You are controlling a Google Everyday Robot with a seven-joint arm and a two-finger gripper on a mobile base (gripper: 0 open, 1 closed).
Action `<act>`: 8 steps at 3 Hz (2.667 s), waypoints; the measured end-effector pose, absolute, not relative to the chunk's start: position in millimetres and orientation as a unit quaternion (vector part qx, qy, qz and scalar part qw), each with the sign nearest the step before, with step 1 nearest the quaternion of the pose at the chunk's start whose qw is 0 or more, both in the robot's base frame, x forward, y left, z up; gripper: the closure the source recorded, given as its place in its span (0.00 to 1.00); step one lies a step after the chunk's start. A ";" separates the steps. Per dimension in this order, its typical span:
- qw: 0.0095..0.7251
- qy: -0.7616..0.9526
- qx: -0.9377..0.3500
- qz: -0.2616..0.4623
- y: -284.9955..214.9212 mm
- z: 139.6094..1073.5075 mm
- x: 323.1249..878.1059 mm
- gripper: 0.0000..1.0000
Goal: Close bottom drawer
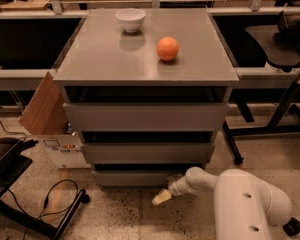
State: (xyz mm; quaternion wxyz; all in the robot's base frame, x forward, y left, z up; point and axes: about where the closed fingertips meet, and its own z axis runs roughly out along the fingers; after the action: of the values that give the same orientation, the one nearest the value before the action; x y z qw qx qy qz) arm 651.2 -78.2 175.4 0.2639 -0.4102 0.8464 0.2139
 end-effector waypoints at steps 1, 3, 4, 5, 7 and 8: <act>0.264 0.846 -0.410 0.214 -78.2 175.4 651.2 0.00; 0.254 0.849 -0.413 0.210 -79.7 174.3 637.3 0.41; 0.237 0.860 -0.413 0.181 -111.0 190.9 611.5 0.64; 0.227 0.869 -0.421 0.131 -141.7 227.1 597.7 0.87; 0.310 0.875 -0.372 -0.006 -193.3 378.0 629.8 1.00; 0.329 0.868 -0.371 -0.026 -198.2 414.8 621.4 1.00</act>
Offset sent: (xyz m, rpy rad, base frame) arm 0.0000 0.0000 0.0000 0.0000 0.0000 0.0000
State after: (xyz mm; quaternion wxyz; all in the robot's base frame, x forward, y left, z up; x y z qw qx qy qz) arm 621.4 -198.2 414.8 0.3293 -0.3714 0.8677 -0.0262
